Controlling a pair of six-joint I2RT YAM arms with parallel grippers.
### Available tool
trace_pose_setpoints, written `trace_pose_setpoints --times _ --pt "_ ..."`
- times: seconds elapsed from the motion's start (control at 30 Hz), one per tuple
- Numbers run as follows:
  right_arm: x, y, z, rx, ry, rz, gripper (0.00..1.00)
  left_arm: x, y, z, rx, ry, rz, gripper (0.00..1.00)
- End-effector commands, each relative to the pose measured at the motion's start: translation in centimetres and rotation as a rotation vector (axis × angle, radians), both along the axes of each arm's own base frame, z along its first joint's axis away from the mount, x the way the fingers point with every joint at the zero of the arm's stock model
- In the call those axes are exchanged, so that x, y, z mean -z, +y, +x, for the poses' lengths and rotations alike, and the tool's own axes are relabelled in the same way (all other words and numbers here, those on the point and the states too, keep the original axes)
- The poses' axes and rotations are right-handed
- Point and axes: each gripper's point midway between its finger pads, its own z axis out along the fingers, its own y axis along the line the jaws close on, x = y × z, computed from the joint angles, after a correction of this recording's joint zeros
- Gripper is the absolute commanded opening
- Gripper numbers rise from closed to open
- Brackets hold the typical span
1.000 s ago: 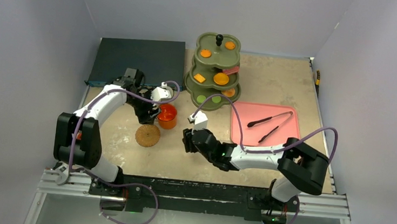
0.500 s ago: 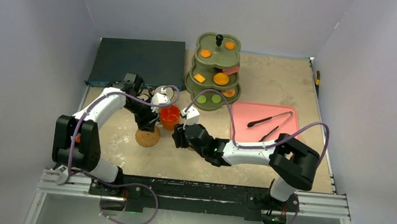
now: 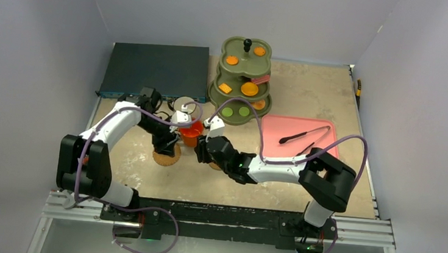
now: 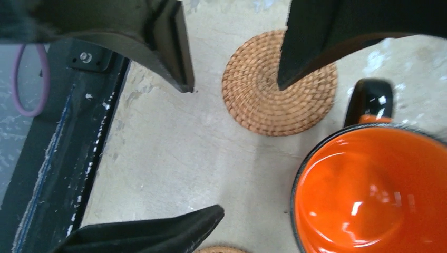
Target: Serve the afternoon tea
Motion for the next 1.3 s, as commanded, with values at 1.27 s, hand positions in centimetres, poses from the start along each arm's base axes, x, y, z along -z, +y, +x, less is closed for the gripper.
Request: trace_pose_setpoints --times 1.27 --pt "-1.1 0.7 -0.1 -0.005 0.036 0.096 0.39 -0.1 0.4 4.1 0.178 -0.351 -0.048 0.83"
